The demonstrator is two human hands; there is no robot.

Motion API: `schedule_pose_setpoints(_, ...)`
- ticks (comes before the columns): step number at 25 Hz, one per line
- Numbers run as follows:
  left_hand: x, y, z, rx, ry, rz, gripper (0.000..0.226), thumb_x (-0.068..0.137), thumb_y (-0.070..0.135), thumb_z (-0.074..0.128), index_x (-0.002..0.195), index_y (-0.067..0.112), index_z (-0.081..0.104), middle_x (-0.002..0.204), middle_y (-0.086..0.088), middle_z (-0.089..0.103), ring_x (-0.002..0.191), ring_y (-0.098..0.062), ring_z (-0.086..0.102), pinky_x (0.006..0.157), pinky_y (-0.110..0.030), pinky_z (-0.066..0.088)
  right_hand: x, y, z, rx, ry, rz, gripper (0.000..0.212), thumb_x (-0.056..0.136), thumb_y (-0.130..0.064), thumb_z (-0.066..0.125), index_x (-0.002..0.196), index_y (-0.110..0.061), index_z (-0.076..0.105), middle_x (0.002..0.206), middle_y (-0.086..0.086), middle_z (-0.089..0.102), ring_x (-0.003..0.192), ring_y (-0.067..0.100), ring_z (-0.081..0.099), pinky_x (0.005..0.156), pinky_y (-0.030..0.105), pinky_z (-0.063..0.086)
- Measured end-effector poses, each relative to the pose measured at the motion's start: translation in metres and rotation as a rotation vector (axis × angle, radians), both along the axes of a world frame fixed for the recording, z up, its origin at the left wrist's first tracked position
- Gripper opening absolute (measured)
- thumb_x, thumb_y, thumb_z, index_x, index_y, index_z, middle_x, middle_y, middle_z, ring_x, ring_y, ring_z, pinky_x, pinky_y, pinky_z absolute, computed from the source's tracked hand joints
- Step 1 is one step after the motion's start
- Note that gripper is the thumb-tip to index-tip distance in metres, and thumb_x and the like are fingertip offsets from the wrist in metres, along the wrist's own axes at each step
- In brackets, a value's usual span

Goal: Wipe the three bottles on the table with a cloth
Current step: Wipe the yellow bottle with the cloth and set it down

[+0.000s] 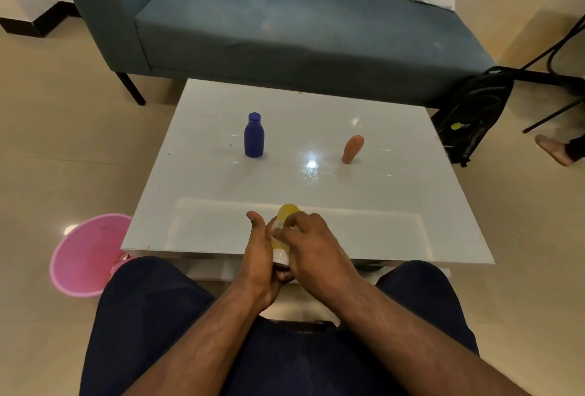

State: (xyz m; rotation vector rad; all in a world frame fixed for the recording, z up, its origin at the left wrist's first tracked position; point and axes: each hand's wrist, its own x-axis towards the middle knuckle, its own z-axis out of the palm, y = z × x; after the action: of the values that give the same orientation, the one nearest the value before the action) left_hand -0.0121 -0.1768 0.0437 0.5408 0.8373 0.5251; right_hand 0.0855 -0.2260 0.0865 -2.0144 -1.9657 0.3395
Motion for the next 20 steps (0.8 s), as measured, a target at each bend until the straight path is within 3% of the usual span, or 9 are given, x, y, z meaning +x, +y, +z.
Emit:
schedule_pose_setpoints(2, 0.001, 0.000, 0.000, -0.003, 0.007, 0.009, 0.086, 0.086, 0.083, 0.021, 0.128, 0.023, 0.066, 0.084, -0.012, 0.065, 0.063, -0.022, 0.058, 0.051, -0.028, 0.036, 0.013, 0.013, -0.003, 0.043, 0.023, -0.096, 0.041, 0.083, -0.018, 0.070, 0.123, -0.020, 0.061, 0.120, 0.003, 0.052, 0.110, 0.021, 0.045, 0.086, 0.024, 0.040)
schedule_pose_setpoints(3, 0.001, -0.001, 0.000, -0.003, 0.011, 0.009, 0.086, 0.086, 0.083, 0.022, 0.129, 0.022, 0.064, 0.080, -0.011, 0.063, 0.060, -0.019, 0.053, 0.048, -0.025, 0.031, 0.016, 0.018, -0.003, 0.053, 0.047, -0.143, 0.036, 0.086, -0.014, 0.065, 0.121, -0.019, 0.061, 0.118, 0.004, 0.052, 0.110, 0.022, 0.046, 0.085, 0.024, 0.038)
schedule_pose_setpoints(5, 0.000, 0.000, 0.000, -0.011, 0.006, 0.013, 0.087, 0.086, 0.084, 0.023, 0.128, 0.021, 0.066, 0.089, -0.013, 0.069, 0.072, -0.026, 0.063, 0.054, -0.029, 0.037, 0.005, 0.019, -0.003, 0.034, 0.046, -0.138, 0.038, 0.084, -0.007, 0.061, 0.121, -0.018, 0.061, 0.118, 0.004, 0.051, 0.109, 0.021, 0.044, 0.084, 0.027, 0.040)
schedule_pose_setpoints(7, -0.002, 0.000, 0.000, -0.051, -0.037, 0.035, 0.085, 0.088, 0.082, 0.023, 0.124, 0.021, 0.070, 0.106, -0.013, 0.074, 0.095, -0.029, 0.073, 0.071, -0.038, 0.053, -0.014, 0.005, -0.002, 0.035, -0.037, -0.009, 0.046, 0.077, -0.007, 0.070, 0.121, -0.018, 0.062, 0.118, 0.001, 0.053, 0.106, 0.019, 0.042, 0.082, 0.030, 0.048)
schedule_pose_setpoints(9, -0.003, 0.001, 0.001, -0.069, -0.075, 0.036, 0.085, 0.089, 0.082, 0.022, 0.127, 0.022, 0.068, 0.112, -0.013, 0.073, 0.105, -0.031, 0.072, 0.082, -0.044, 0.055, -0.012, -0.005, -0.002, 0.034, -0.019, 0.068, 0.046, 0.072, -0.009, 0.074, 0.116, -0.017, 0.065, 0.113, 0.002, 0.057, 0.100, 0.019, 0.045, 0.075, 0.031, 0.050)
schedule_pose_setpoints(13, 0.000, 0.003, 0.002, -0.058, -0.031, 0.028, 0.083, 0.088, 0.081, 0.026, 0.124, 0.019, 0.067, 0.081, -0.012, 0.065, 0.062, -0.023, 0.055, 0.050, -0.026, 0.034, 0.017, 0.011, -0.010, 0.101, 0.106, -0.133, 0.030, 0.085, -0.015, 0.064, 0.115, -0.018, 0.066, 0.110, 0.002, 0.058, 0.102, 0.021, 0.052, 0.083, 0.034, 0.049)
schedule_pose_setpoints(15, 0.000, 0.003, 0.001, -0.066, -0.041, 0.029, 0.079, 0.089, 0.080, 0.031, 0.113, 0.018, 0.073, 0.088, -0.015, 0.066, 0.070, -0.028, 0.060, 0.056, -0.030, 0.042, 0.010, 0.011, -0.009, 0.082, 0.137, -0.189, 0.028, 0.090, -0.018, 0.058, 0.116, -0.019, 0.065, 0.111, -0.002, 0.055, 0.105, 0.017, 0.049, 0.085, 0.029, 0.046)
schedule_pose_setpoints(18, -0.003, 0.002, 0.000, -0.122, -0.047, 0.039, 0.079, 0.091, 0.075, 0.039, 0.115, 0.008, 0.072, 0.104, -0.018, 0.072, 0.100, -0.035, 0.070, 0.094, -0.050, 0.051, -0.014, -0.009, -0.006, 0.097, 0.075, -0.039, 0.038, 0.079, -0.007, 0.066, 0.115, -0.018, 0.067, 0.110, 0.001, 0.058, 0.098, 0.020, 0.049, 0.074, 0.029, 0.048)
schedule_pose_setpoints(20, -0.002, 0.003, 0.000, -0.118, -0.041, 0.025, 0.076, 0.092, 0.073, 0.042, 0.114, 0.007, 0.072, 0.096, -0.018, 0.071, 0.085, -0.032, 0.071, 0.076, -0.043, 0.055, -0.006, -0.007, -0.009, 0.095, 0.093, -0.033, 0.038, 0.078, -0.006, 0.066, 0.114, -0.017, 0.068, 0.110, 0.003, 0.059, 0.098, 0.021, 0.050, 0.076, 0.030, 0.049)
